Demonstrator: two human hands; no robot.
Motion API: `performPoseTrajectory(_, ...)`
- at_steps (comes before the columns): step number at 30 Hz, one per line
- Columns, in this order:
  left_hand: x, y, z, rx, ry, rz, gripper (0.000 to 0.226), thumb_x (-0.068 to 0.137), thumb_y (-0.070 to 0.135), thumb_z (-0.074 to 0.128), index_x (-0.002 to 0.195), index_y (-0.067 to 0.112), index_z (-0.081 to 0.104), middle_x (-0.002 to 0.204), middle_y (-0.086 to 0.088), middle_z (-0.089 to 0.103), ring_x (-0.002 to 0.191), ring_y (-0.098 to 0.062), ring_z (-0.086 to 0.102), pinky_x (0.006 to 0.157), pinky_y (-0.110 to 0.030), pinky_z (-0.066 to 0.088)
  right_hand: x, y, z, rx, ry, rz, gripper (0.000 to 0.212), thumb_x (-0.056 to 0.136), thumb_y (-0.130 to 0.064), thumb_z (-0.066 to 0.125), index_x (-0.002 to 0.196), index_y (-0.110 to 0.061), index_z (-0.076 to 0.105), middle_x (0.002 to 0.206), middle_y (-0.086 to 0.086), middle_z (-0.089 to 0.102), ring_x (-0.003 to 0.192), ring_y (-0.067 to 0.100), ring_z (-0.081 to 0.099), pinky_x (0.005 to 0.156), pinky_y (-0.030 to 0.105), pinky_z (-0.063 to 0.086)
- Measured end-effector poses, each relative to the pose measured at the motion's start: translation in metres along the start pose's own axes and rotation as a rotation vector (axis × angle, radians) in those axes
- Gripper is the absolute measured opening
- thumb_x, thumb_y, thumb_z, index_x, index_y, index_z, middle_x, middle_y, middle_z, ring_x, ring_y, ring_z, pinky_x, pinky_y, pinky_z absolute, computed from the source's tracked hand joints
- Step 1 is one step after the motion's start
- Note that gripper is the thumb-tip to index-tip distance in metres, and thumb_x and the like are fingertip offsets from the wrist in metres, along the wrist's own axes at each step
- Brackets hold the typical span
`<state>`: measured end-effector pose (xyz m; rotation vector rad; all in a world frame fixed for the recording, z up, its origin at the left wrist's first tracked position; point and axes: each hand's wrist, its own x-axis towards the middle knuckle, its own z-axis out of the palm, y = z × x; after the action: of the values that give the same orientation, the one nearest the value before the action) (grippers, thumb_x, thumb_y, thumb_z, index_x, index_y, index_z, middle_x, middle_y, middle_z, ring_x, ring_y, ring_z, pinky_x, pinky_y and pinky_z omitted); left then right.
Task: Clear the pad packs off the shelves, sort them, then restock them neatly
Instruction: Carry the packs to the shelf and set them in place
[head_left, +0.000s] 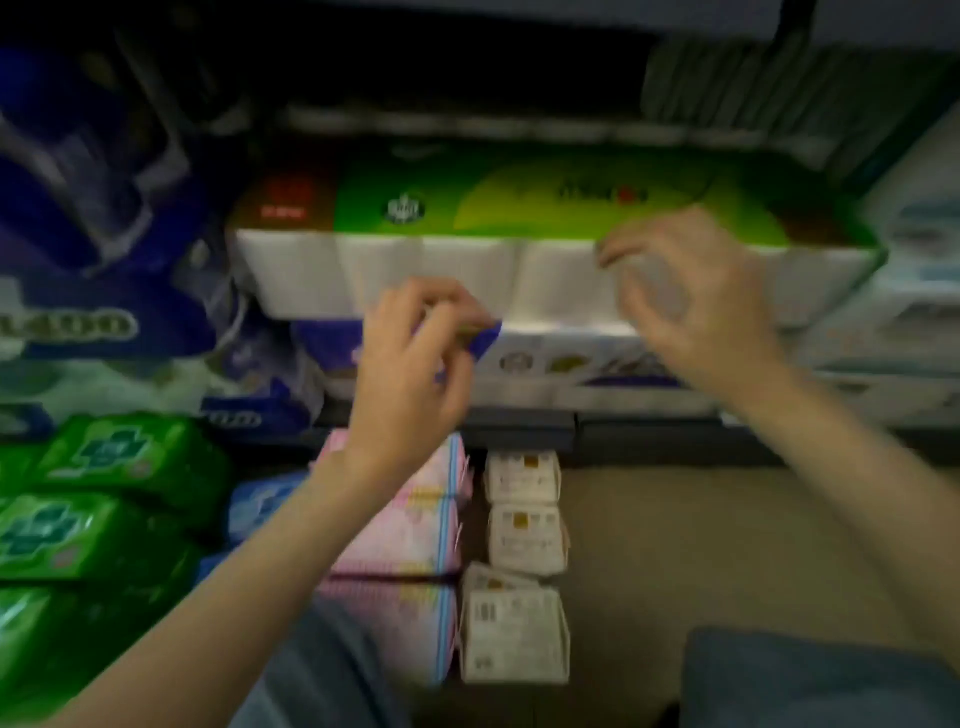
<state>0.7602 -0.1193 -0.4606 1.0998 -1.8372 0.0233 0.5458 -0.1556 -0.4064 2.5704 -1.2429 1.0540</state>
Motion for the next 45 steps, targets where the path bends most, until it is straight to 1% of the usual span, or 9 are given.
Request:
performPoseTrajectory(6, -0.115, -0.020, 0.037, 0.159, -0.882, -0.197, 0.038, 0.083, 0.032, 0.045, 0.116, 0.020, 0.061, 0.123, -0.004, 0.054, 0.117, -0.027, 0.047, 0.094, -0.044, 0.034, -0.112, -0.022, 0.100, 0.014, -1.027, 0.197, 0.053, 0.090, -0.042, 0.055, 0.138, -0.024, 0.040, 0.140, -0.001, 0.039, 0.129, 0.017, 0.034, 0.107, 0.037, 0.030)
performPoseTrajectory(11, -0.146, -0.028, 0.047, 0.248, -1.069, -0.284, 0.037, 0.093, 0.026, 0.047, 0.131, 0.023, 0.048, 0.139, 0.002, 0.040, 0.129, -0.019, 0.033, 0.104, -0.034, 0.023, -0.186, -0.055, 0.138, 0.077, -1.481, 0.225, 0.091, 0.076, -0.050, 0.069, 0.147, -0.024, 0.018, 0.150, 0.004, 0.023, 0.135, 0.026, 0.025, 0.110, 0.045, 0.025)
performPoseTrajectory(16, -0.148, -0.034, 0.054, 0.261, -1.139, -0.312, 0.038, 0.093, 0.023, 0.048, 0.130, 0.021, 0.048, 0.140, 0.001, 0.040, 0.129, -0.018, 0.034, 0.105, -0.032, 0.026, -0.216, -0.077, 0.159, 0.029, -1.447, 0.263, 0.107, 0.075, -0.029, 0.074, 0.149, -0.025, -0.002, 0.154, 0.009, 0.010, 0.140, 0.032, 0.014, 0.113, 0.053, 0.014)
performPoseTrajectory(23, -0.137, -0.032, 0.109, 0.286, -1.179, -0.233, 0.035, 0.095, 0.022, 0.047, 0.129, 0.013, 0.050, 0.131, -0.005, 0.050, 0.119, -0.020, 0.047, 0.104, -0.033, 0.034, -0.186, 0.015, 0.135, -0.044, -1.064, 0.713, 0.096, 0.071, -0.045, 0.076, 0.143, -0.015, 0.020, 0.135, 0.010, 0.034, 0.119, 0.028, 0.039, 0.098, 0.036, 0.035)
performPoseTrajectory(27, -0.164, -0.024, 0.158, 0.350, -1.453, -0.155, 0.045, 0.088, 0.023, 0.059, 0.129, 0.011, 0.045, 0.132, -0.009, 0.048, 0.119, -0.024, 0.047, 0.101, -0.036, 0.039, -0.191, 0.060, 0.122, -0.145, -0.984, 0.884, 0.094, 0.068, -0.043, 0.078, 0.139, -0.014, 0.024, 0.130, 0.012, 0.038, 0.117, 0.030, 0.041, 0.097, 0.040, 0.036)
performPoseTrajectory(31, -0.198, -0.015, 0.183, 0.425, -1.722, -0.088, 0.090, 0.072, 0.028, 0.077, 0.143, 0.008, 0.024, 0.144, -0.014, 0.025, 0.128, -0.029, 0.034, 0.100, -0.042, 0.041, -0.216, 0.073, 0.131, -0.039, -0.983, 0.997, 0.091, 0.068, -0.039, 0.080, 0.137, -0.014, 0.026, 0.134, 0.012, 0.037, 0.123, 0.030, 0.038, 0.101, 0.043, 0.032)
performPoseTrajectory(35, -0.226, 0.000, 0.184, 0.691, -1.686, 0.013, 0.090, 0.077, 0.020, 0.072, 0.144, 0.002, 0.015, 0.144, -0.021, 0.018, 0.128, -0.036, 0.029, 0.089, -0.045, 0.049, -0.230, 0.073, 0.140, 0.017, -0.969, 1.055, 0.087, 0.068, -0.039, 0.080, 0.134, -0.013, 0.029, 0.132, 0.011, 0.042, 0.122, 0.031, 0.040, 0.099, 0.042, 0.033)
performPoseTrajectory(38, -0.247, 0.009, 0.185, 0.819, -1.669, 0.176, 0.082, 0.084, 0.011, 0.063, 0.144, -0.005, 0.010, 0.146, -0.030, 0.009, 0.134, -0.044, 0.019, 0.098, -0.049, 0.042, -0.230, 0.077, 0.137, 0.016, -0.959, 1.063, 0.086, 0.069, -0.039, 0.079, 0.135, -0.015, 0.029, 0.135, 0.011, 0.041, 0.125, 0.033, 0.038, 0.101, 0.045, 0.032)
performPoseTrajectory(45, -0.234, 0.011, 0.185, 0.633, -1.528, 0.082, 0.057, 0.089, 0.023, 0.056, 0.134, 0.002, 0.029, 0.134, -0.021, 0.034, 0.120, -0.036, 0.037, 0.098, -0.048, 0.036, -0.227, 0.069, 0.122, 0.018, -0.976, 1.015, 0.084, 0.072, -0.038, 0.077, 0.136, -0.015, 0.028, 0.134, 0.009, 0.042, 0.123, 0.031, 0.039, 0.097, 0.041, 0.034)
